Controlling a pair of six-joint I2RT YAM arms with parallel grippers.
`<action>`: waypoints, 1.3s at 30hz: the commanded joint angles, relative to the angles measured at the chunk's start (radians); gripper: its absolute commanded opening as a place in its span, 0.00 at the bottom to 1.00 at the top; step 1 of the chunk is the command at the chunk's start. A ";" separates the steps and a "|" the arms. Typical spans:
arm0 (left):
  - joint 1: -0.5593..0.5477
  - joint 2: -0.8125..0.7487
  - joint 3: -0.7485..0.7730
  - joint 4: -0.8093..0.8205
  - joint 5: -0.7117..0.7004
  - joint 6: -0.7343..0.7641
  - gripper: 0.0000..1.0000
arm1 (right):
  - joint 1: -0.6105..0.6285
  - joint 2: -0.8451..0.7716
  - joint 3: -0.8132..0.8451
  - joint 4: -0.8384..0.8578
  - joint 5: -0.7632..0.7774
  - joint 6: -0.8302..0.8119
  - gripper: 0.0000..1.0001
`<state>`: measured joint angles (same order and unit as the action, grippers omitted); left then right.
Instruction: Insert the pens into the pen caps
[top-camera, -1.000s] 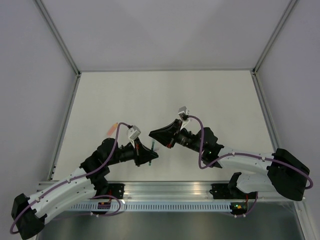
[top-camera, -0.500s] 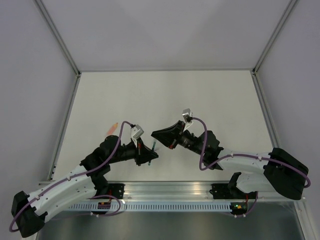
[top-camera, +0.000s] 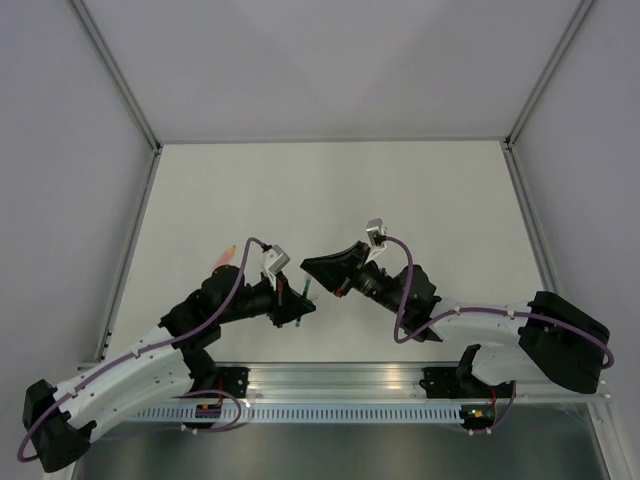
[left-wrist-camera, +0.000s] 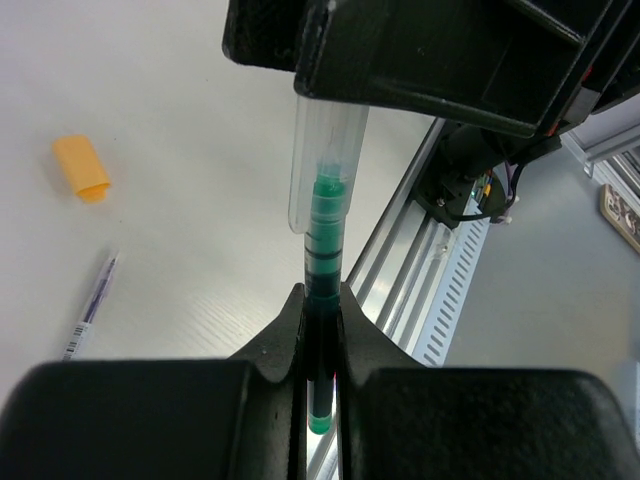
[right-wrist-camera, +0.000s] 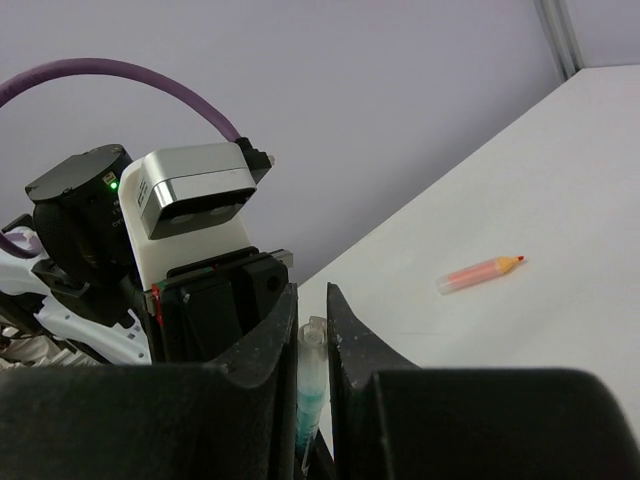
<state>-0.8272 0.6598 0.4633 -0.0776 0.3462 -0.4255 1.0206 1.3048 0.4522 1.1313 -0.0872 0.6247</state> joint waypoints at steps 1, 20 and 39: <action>0.031 -0.011 0.176 0.392 -0.240 0.005 0.02 | 0.139 0.068 -0.092 -0.280 -0.257 0.033 0.00; 0.031 -0.035 0.212 0.355 -0.334 0.022 0.02 | 0.331 0.103 -0.155 -0.162 0.025 0.020 0.00; 0.031 -0.166 0.055 0.326 -0.253 0.028 0.02 | 0.361 -0.177 0.034 -0.648 0.300 -0.143 0.51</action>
<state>-0.8139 0.5320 0.4942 -0.0334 0.2287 -0.3981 1.3231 1.1511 0.4595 0.8635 0.3412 0.5316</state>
